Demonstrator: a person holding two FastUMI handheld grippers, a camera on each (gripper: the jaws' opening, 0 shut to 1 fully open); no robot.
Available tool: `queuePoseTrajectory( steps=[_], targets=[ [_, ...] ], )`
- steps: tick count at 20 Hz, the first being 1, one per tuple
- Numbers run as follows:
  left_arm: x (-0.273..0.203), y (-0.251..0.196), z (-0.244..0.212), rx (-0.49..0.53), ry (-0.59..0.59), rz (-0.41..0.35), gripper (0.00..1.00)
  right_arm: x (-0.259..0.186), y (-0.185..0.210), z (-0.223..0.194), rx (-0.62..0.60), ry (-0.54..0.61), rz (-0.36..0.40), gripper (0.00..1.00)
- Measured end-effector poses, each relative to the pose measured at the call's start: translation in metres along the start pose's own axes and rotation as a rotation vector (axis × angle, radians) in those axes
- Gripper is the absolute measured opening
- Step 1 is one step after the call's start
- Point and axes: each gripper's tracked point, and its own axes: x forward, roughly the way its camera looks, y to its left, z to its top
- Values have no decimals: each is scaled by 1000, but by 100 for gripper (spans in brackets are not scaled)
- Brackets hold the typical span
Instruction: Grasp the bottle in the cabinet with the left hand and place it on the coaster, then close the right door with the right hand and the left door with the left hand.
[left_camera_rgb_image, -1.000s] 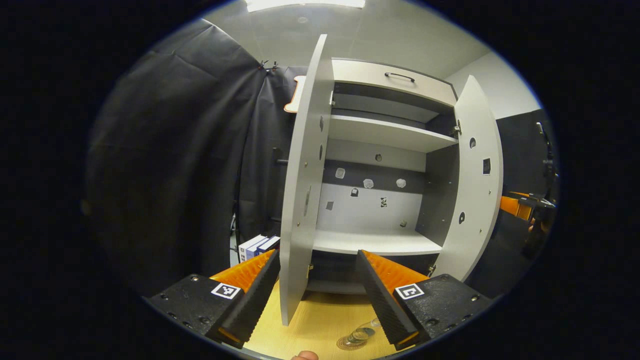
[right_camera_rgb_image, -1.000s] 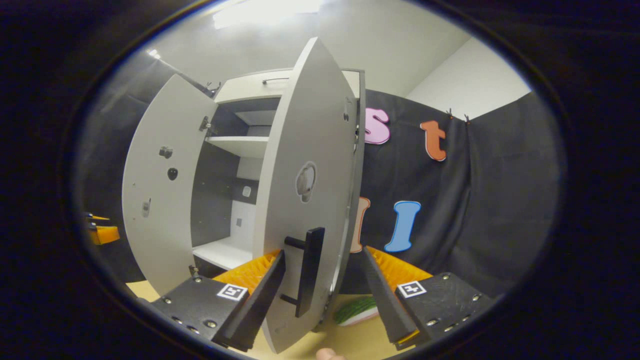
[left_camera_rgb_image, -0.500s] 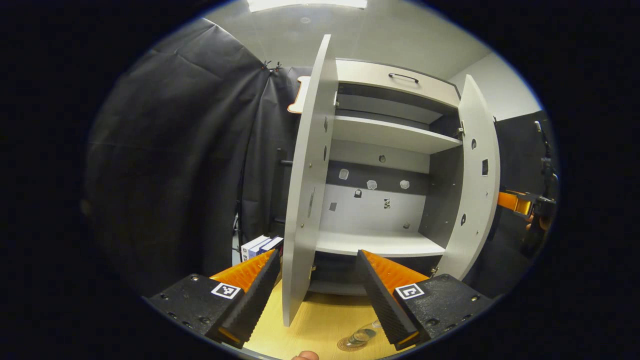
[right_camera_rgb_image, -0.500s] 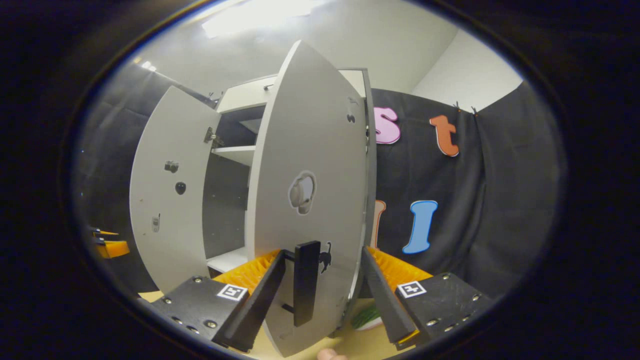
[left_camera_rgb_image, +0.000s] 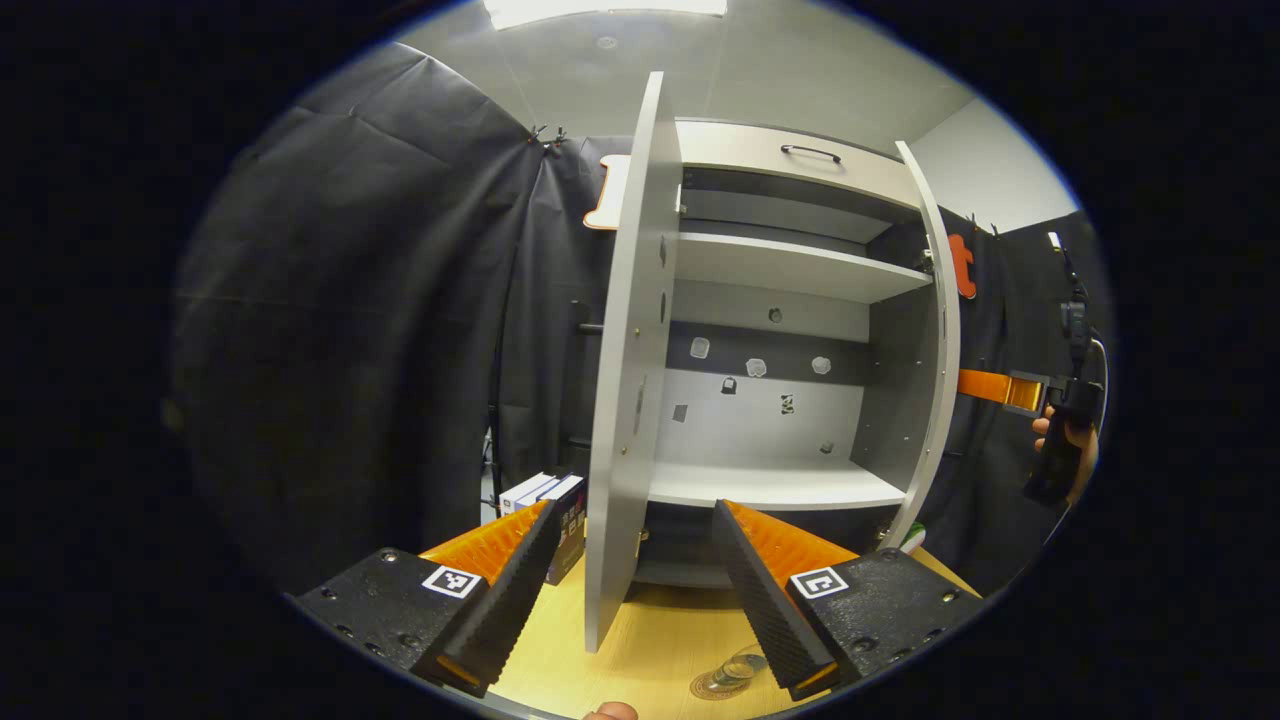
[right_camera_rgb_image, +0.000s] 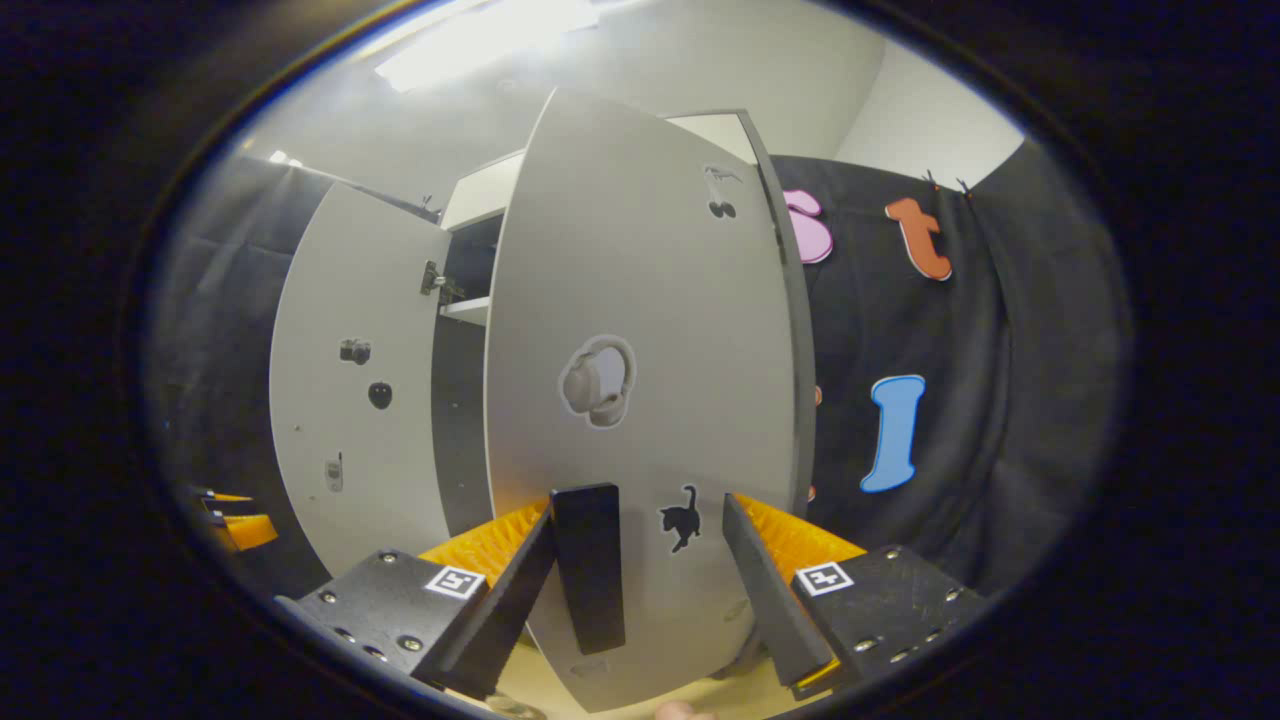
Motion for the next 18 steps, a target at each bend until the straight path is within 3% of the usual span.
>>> queuePoseTrajectory(
  steps=[15,16,18],
  targets=[
    [-2,55,4,16,-11,108,93,63,32,-10,19,1,-33,98],
    [-1,58,4,15,-11,113,100,65,34,-12,21,3,-37,98],
    [0,63,5,13,-15,119,96,70,35,-12,21,5,-48,98]
  ],
)
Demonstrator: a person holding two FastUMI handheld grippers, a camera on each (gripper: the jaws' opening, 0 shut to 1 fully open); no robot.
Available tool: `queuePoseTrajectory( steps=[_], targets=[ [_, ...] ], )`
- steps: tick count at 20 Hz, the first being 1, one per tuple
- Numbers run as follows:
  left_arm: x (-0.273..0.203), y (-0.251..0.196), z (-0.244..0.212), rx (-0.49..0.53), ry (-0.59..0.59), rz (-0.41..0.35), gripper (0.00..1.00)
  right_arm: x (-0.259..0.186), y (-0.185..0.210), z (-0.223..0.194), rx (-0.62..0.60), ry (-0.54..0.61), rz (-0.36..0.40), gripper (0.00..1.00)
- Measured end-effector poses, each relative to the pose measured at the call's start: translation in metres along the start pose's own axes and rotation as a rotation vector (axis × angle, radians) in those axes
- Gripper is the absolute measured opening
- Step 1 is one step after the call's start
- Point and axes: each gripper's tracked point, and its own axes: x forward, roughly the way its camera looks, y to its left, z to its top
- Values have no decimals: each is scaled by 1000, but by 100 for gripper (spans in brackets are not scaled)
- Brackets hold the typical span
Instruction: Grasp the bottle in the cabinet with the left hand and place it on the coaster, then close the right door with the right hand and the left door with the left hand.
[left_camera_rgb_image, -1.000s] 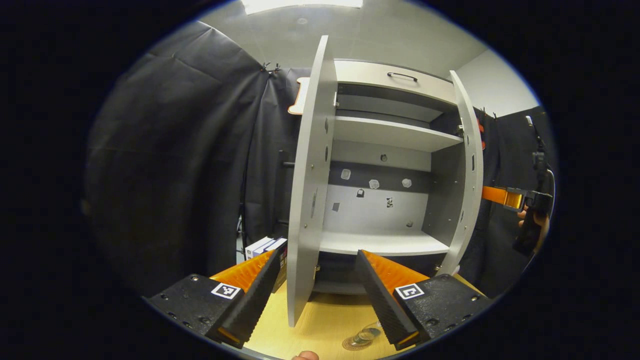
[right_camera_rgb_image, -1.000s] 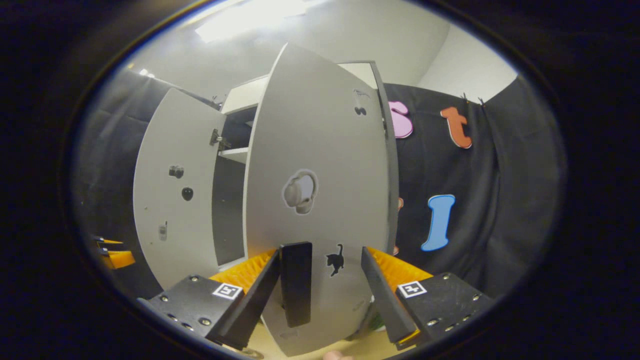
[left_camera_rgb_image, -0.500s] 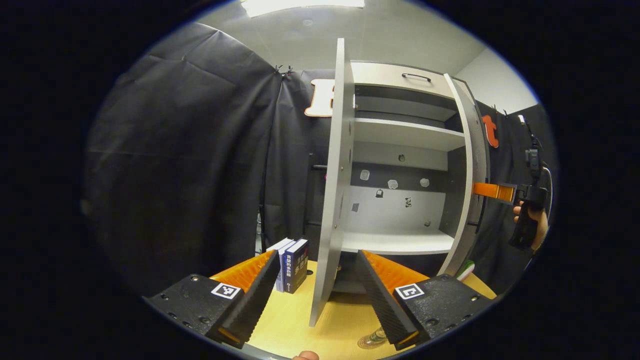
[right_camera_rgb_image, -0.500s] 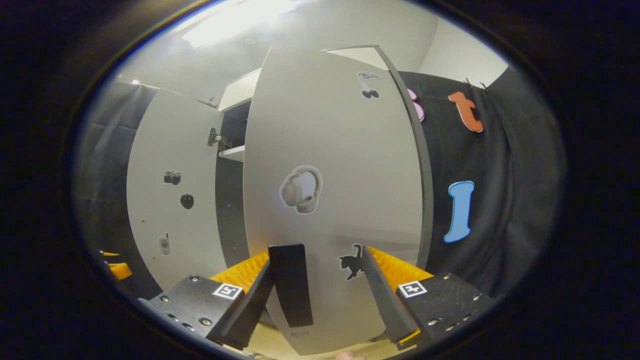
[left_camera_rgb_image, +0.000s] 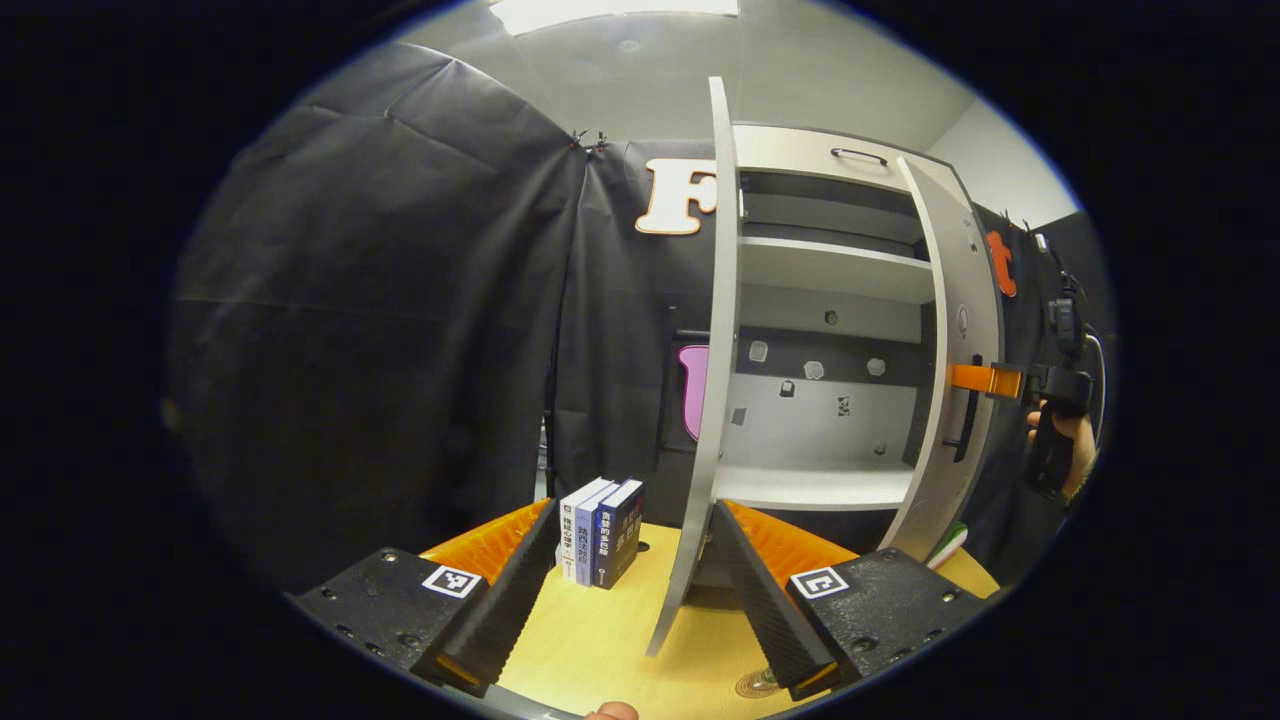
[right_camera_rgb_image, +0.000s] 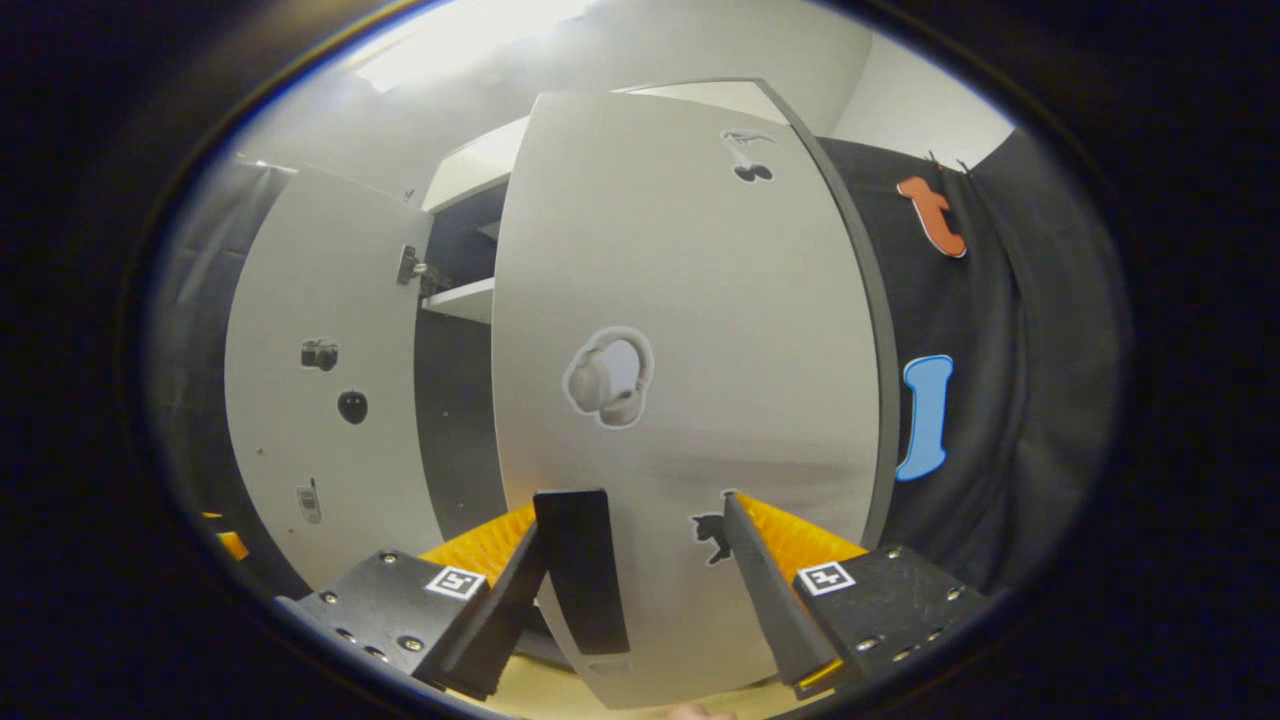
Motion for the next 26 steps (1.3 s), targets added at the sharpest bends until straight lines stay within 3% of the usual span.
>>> queuePoseTrajectory(
  steps=[2,4,17,22,26],
  targets=[
    [2,4,0,-2,-2,5,93,7,2,-2,5,5,-11,98],
    [1,9,0,-3,-1,12,96,14,3,-2,12,7,-25,98],
    [-9,53,-10,-9,26,103,93,48,13,-6,-12,-9,-88,98],
    [-9,62,-8,5,28,119,96,57,14,-7,-30,-27,-111,98],
    [-8,67,-9,15,30,126,93,61,13,-7,-44,-38,-139,98]
  ],
)
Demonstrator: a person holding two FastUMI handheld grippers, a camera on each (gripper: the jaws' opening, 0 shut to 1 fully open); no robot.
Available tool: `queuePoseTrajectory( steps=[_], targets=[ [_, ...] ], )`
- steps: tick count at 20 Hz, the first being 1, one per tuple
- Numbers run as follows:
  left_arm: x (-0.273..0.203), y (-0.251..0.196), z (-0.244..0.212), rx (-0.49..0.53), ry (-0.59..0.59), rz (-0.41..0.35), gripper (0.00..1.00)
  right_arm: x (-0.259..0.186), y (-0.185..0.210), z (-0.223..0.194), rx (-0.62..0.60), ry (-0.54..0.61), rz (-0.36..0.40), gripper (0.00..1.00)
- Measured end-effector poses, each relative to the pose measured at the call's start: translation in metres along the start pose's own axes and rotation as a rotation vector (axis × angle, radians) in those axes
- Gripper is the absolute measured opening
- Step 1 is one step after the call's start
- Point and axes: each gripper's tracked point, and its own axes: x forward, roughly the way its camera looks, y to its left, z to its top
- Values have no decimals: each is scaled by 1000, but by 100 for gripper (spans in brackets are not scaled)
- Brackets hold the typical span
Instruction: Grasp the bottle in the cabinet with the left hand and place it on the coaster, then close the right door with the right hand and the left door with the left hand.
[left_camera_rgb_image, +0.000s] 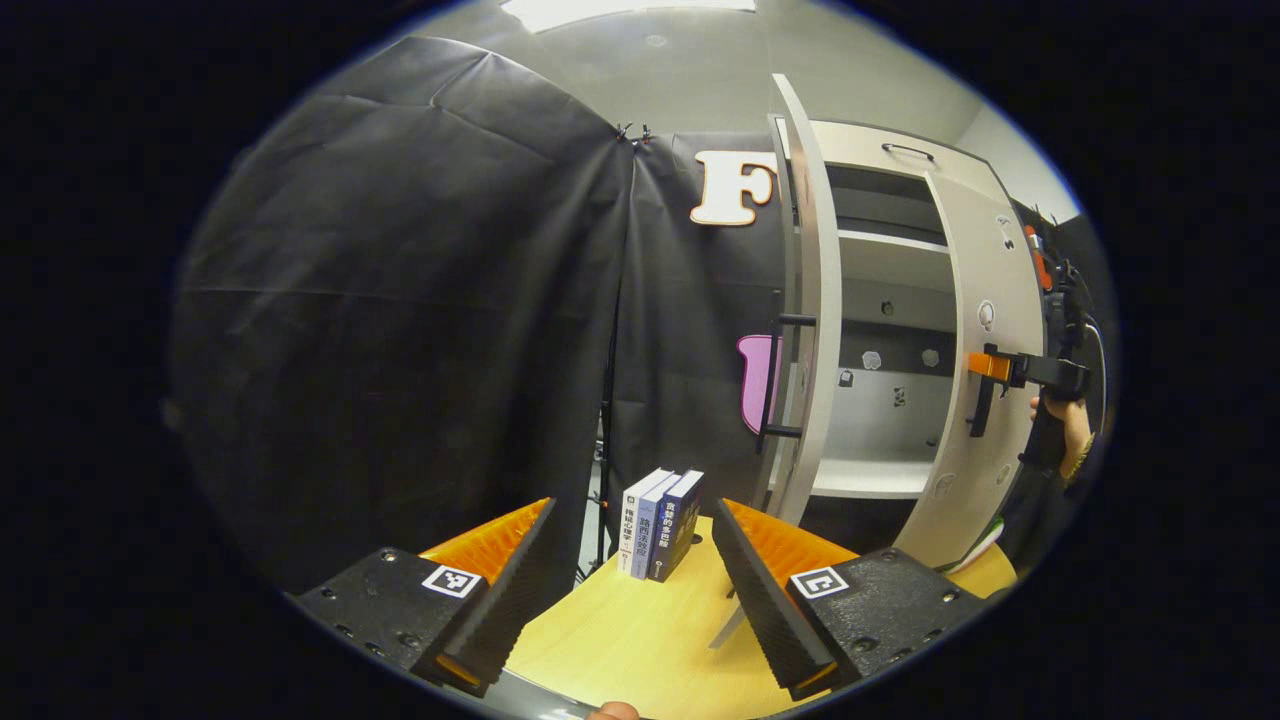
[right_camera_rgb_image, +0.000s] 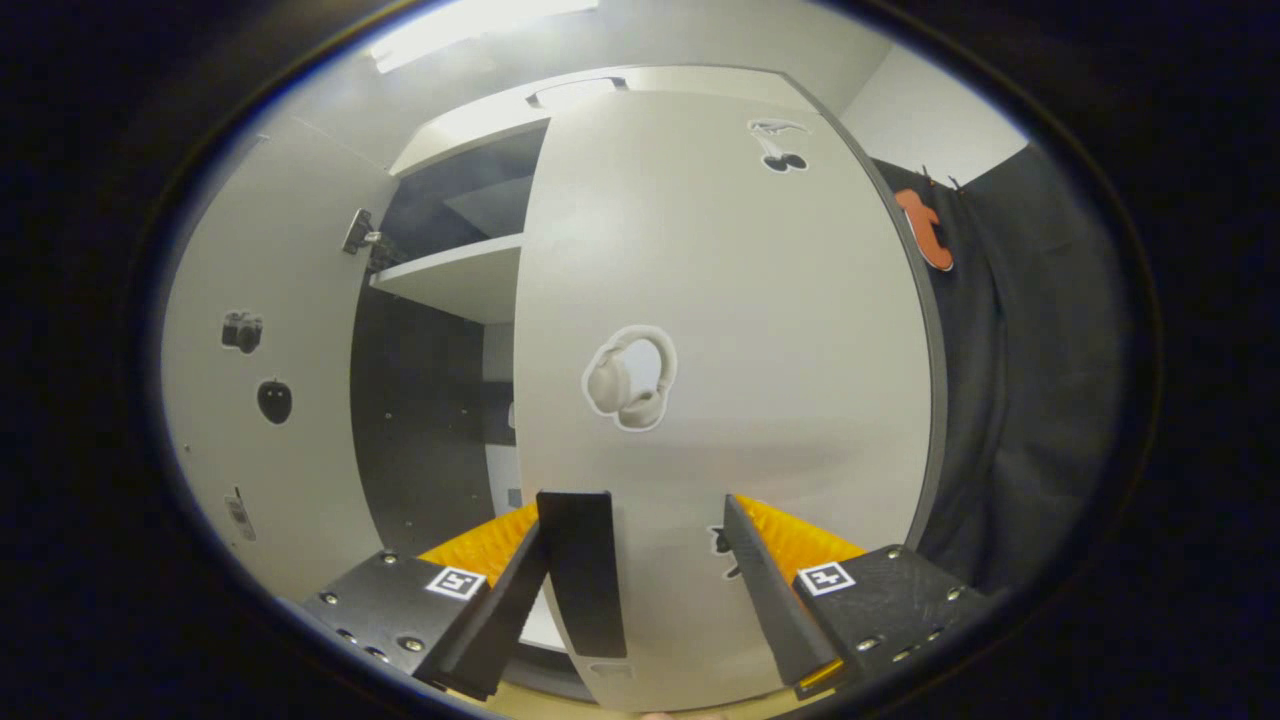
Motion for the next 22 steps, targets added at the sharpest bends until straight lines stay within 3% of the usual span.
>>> queuePoseTrajectory(
  steps=[4,11,12,20,21,22],
  targets=[
    [0,6,-1,3,2,15,97,5,0,-1,-17,-3,-24,97],
    [2,11,-2,6,-2,35,97,12,0,-3,-44,-7,-62,97],
    [2,13,-1,7,-2,38,93,13,0,-3,-47,-6,-67,97],
    [5,18,-1,10,-7,57,96,19,-1,-4,-63,-11,-99,98],
    [6,18,-1,11,-8,56,93,18,-1,-5,-65,-11,-100,98],
    [7,18,-1,11,-8,56,96,20,-2,-5,-67,-11,-101,98]
  ],
)
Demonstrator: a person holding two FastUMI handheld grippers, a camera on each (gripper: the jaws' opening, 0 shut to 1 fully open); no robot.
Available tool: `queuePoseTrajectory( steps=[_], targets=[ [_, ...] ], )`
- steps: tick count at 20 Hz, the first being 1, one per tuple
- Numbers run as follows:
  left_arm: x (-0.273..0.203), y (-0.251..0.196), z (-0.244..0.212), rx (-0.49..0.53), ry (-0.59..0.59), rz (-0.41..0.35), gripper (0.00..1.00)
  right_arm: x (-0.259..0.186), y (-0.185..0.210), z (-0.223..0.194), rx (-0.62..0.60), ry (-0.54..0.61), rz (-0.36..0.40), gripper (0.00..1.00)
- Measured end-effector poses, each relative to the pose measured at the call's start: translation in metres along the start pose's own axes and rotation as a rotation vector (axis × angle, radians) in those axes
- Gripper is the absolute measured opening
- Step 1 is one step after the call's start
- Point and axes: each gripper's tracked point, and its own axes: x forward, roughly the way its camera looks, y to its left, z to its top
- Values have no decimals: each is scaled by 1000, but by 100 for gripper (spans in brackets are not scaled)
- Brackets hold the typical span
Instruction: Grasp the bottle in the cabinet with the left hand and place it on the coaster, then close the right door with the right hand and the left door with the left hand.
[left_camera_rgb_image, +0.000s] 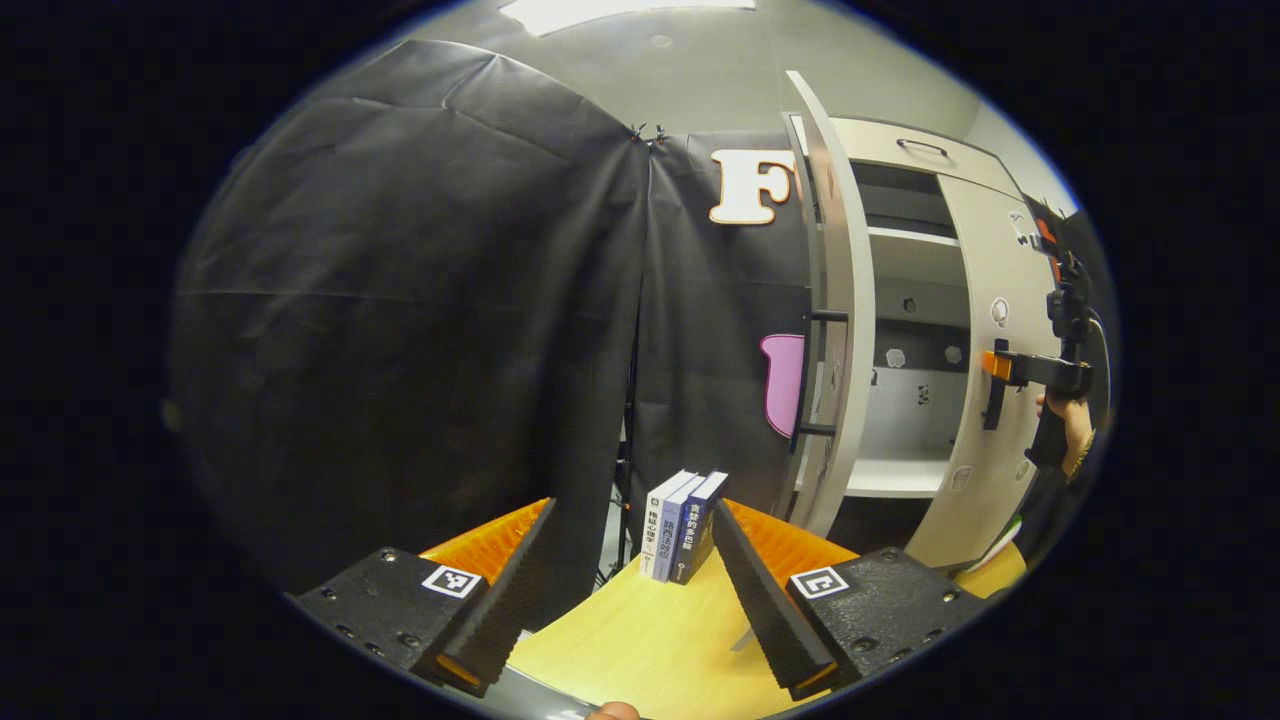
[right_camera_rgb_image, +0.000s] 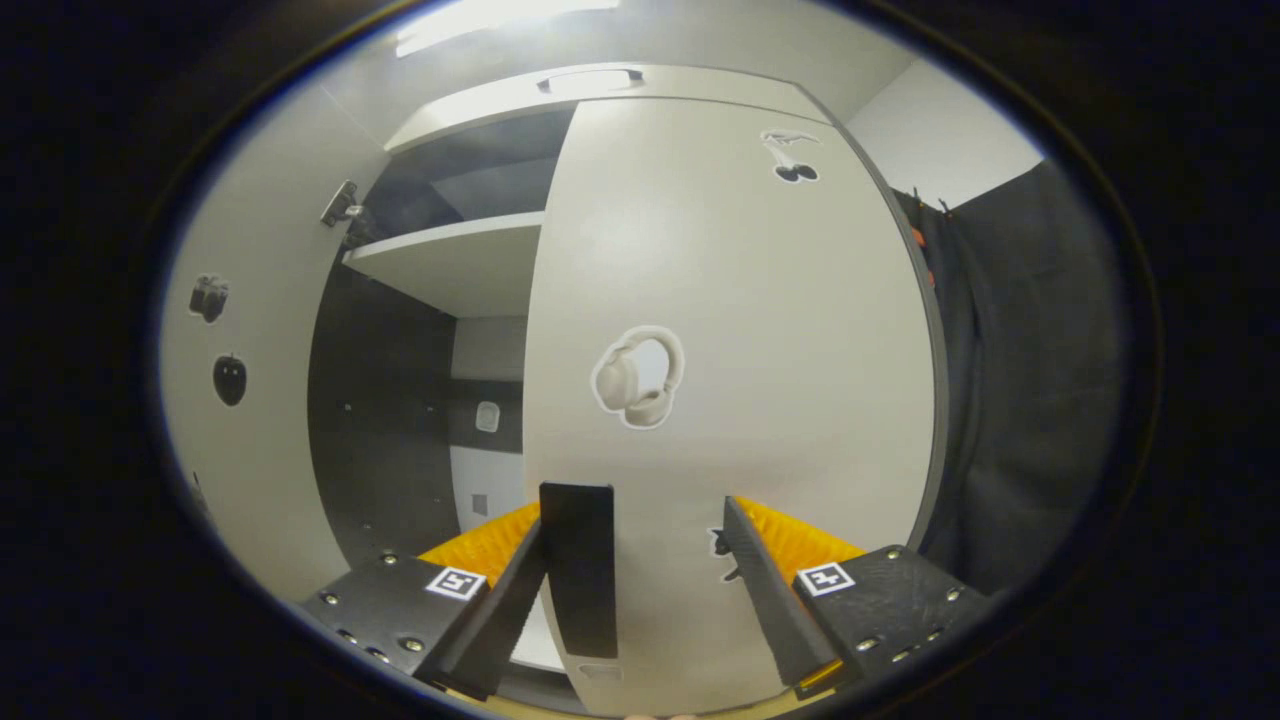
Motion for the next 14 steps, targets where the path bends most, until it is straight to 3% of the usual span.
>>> queuePoseTrajectory(
  steps=[4,8,14],
  targets=[
    [6,-5,0,-3,2,-13,93,-1,0,1,-2,-3,0,98],
    [14,-16,6,-12,-8,-44,97,-2,1,0,0,5,13,98],
    [33,-46,20,-29,-32,-139,97,-33,-3,14,-24,-9,68,98]
  ],
)
